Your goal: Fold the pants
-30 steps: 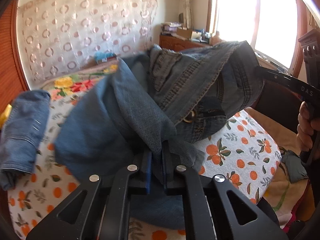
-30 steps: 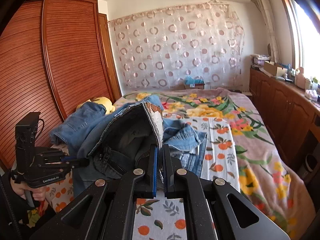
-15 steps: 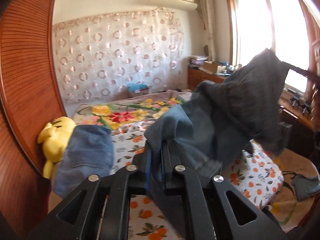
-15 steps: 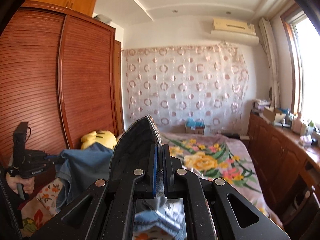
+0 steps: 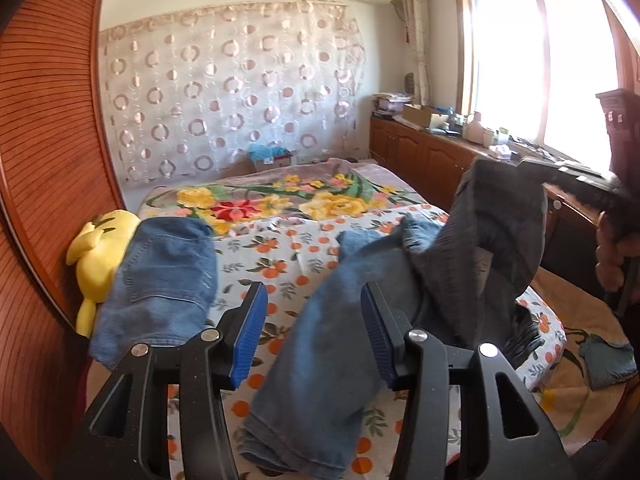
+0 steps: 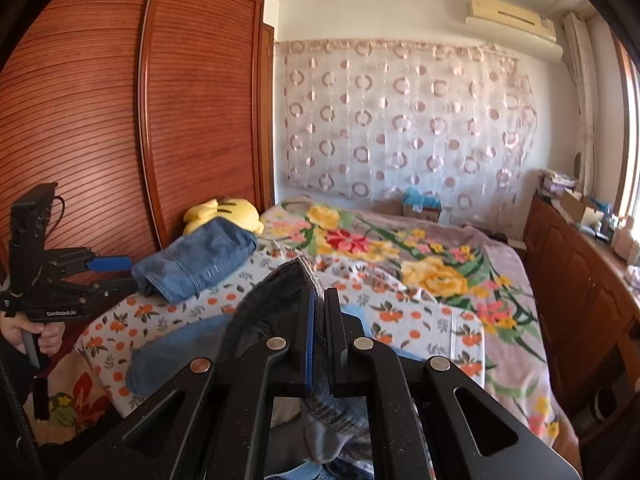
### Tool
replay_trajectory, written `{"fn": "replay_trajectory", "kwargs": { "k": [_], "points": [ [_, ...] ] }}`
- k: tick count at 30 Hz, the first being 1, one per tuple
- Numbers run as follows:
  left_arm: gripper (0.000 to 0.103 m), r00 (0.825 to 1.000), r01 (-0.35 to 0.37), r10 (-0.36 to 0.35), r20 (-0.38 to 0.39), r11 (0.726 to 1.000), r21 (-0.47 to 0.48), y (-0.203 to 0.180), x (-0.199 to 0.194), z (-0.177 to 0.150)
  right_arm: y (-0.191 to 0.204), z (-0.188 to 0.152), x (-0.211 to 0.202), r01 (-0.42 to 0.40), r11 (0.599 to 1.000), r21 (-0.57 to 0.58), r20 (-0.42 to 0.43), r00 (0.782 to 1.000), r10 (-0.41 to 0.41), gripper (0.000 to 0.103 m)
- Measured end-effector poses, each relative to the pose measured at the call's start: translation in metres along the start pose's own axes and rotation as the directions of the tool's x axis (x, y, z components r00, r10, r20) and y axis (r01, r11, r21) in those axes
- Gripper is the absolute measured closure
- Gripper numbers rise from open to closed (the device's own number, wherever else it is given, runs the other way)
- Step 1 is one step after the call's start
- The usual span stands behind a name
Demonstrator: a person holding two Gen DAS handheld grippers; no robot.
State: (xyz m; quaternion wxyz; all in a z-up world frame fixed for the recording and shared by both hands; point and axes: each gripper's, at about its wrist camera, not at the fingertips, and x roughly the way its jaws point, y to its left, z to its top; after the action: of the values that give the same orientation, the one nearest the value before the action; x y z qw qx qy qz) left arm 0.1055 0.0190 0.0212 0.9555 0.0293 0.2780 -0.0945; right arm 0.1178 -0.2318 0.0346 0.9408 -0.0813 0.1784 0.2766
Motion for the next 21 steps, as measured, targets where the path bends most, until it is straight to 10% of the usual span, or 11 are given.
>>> {"fn": "replay_trajectory", "kwargs": {
  "k": [7, 11, 21],
  "points": [
    [0.053, 0.998, 0.046, -0.046, -0.035, 0.999, 0.015, -0.022, 0.016, -0.006, -0.023, -0.003, 0.011, 0.021, 0.998, 0.067, -0.069, 0.998, -0.016, 0.090],
    [0.053, 0.995, 0.081, -0.079, -0.055, 0.996, 0.032, -0.040, 0.024, -0.005, -0.020, -0.007, -0.017, 0.029, 0.990, 0.136, -0.056, 0.998, -0.022, 0.068],
    [0.053, 0.981, 0.180, -0.170, -0.098, 0.978, 0.108, -0.097, 0.027, -0.015, 0.010, -0.062, -0.062, 0.187, 0.965, 0.184, -0.100, 0.980, -0.171, 0.061]
  ]
}}
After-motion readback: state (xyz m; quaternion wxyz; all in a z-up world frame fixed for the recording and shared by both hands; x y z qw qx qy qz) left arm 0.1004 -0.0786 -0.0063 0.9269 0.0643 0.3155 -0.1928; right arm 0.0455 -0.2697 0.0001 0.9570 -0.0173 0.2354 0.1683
